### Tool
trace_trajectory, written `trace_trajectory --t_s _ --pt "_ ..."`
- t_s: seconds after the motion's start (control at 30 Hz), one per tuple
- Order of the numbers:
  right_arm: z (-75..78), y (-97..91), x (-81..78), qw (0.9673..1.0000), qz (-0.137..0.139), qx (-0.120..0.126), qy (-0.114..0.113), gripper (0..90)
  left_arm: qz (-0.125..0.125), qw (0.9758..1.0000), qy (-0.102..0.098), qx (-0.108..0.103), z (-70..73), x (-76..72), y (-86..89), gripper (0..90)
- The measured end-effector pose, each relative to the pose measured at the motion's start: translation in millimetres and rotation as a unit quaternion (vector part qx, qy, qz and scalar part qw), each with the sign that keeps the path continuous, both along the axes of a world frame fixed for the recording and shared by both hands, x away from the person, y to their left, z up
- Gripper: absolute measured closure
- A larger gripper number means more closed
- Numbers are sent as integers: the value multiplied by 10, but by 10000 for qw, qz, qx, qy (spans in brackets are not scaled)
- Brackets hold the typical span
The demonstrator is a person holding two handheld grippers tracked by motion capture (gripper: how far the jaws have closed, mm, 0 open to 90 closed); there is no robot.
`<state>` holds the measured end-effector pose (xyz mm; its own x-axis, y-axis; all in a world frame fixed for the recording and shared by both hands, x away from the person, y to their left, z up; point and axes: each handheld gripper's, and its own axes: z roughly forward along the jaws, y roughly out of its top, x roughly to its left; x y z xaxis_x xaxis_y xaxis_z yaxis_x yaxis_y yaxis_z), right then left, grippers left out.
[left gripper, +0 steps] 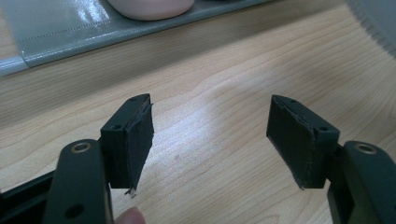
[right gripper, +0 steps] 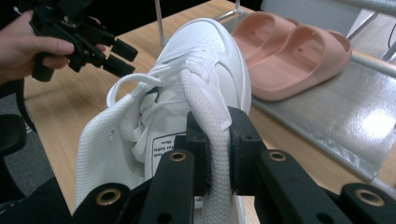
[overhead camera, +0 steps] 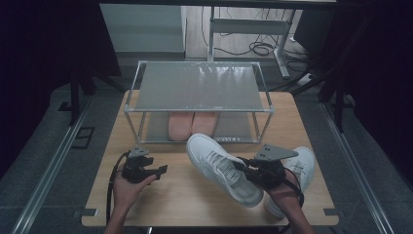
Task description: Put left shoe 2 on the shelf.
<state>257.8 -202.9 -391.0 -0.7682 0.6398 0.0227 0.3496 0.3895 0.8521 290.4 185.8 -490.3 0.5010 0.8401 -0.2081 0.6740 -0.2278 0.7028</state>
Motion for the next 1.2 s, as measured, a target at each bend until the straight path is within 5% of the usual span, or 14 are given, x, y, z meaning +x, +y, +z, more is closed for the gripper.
trace_trajectory --t_s 1.2 --pt "598 81 382 9966 279 703 -340 814 -46 10000 67 13 -38 24 -9 321"
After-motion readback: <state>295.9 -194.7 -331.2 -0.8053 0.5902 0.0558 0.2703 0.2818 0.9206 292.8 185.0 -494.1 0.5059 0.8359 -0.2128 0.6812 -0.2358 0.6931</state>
